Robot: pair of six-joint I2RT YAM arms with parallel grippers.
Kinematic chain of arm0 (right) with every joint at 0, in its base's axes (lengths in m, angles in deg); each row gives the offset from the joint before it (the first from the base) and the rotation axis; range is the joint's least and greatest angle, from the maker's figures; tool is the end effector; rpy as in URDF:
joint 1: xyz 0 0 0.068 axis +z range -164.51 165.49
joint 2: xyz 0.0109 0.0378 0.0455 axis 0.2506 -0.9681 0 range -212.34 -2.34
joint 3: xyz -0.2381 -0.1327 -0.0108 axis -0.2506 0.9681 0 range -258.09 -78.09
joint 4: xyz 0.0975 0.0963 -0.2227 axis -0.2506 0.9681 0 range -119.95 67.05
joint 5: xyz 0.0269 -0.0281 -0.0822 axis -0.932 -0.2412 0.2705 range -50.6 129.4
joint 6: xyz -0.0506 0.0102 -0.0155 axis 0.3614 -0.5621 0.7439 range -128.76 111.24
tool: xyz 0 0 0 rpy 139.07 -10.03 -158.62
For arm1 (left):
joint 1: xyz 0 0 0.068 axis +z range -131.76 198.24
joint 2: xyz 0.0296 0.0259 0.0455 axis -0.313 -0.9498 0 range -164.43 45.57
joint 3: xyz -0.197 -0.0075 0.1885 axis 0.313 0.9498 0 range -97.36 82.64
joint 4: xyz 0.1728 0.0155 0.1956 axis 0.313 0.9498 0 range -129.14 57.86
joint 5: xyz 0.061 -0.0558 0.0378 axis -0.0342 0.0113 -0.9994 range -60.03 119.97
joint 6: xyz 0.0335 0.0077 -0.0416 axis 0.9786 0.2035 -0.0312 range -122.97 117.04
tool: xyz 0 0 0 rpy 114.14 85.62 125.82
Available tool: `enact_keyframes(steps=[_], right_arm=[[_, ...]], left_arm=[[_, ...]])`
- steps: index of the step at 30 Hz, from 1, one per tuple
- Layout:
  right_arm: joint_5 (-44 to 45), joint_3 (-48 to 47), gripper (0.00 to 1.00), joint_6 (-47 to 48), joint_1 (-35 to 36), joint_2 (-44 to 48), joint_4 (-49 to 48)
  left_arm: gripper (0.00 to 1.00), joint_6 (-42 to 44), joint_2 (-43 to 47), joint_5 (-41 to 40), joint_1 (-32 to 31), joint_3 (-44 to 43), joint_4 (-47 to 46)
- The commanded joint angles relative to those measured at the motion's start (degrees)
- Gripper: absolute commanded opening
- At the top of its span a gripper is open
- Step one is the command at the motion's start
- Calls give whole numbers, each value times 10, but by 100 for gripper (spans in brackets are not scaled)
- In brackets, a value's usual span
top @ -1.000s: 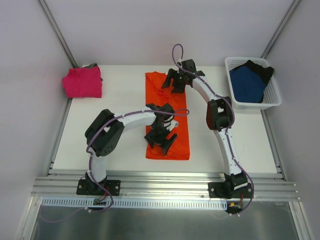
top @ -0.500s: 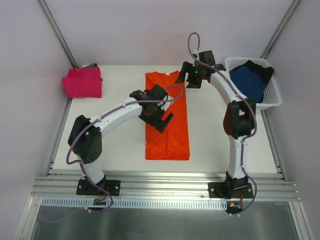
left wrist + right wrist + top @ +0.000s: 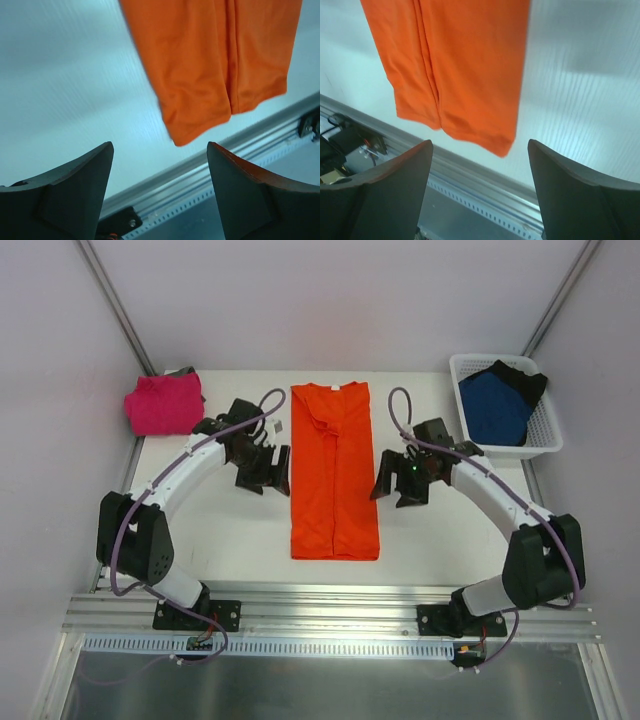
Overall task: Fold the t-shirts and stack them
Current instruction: Fold the tshirt
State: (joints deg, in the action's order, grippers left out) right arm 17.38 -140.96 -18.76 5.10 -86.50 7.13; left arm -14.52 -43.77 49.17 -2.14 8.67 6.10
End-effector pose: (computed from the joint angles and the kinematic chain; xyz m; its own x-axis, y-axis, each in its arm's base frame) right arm 0.2776 0.1129 0.2520 -0.8760 -0.1413 -0.4612 -0.3497 0.8446 0.4054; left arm 0.2977 -0.1231 0.2766 -0.8964 0.1312 -0.4235 0.3069 0.8730 -0.3791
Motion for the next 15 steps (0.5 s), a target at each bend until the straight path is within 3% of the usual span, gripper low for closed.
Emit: enact_keyframes(steps=[1, 9, 15], right_arm=[[15, 43, 81, 2, 5, 83, 11], [-14, 179, 72, -19, -33, 128, 24], [-28, 214, 63, -34, -33, 138, 8]], left_arm=[[75, -27, 42, 76, -6, 61, 13], [69, -60, 41, 127, -2, 159, -17], [68, -77, 39, 145, -2, 191, -35]])
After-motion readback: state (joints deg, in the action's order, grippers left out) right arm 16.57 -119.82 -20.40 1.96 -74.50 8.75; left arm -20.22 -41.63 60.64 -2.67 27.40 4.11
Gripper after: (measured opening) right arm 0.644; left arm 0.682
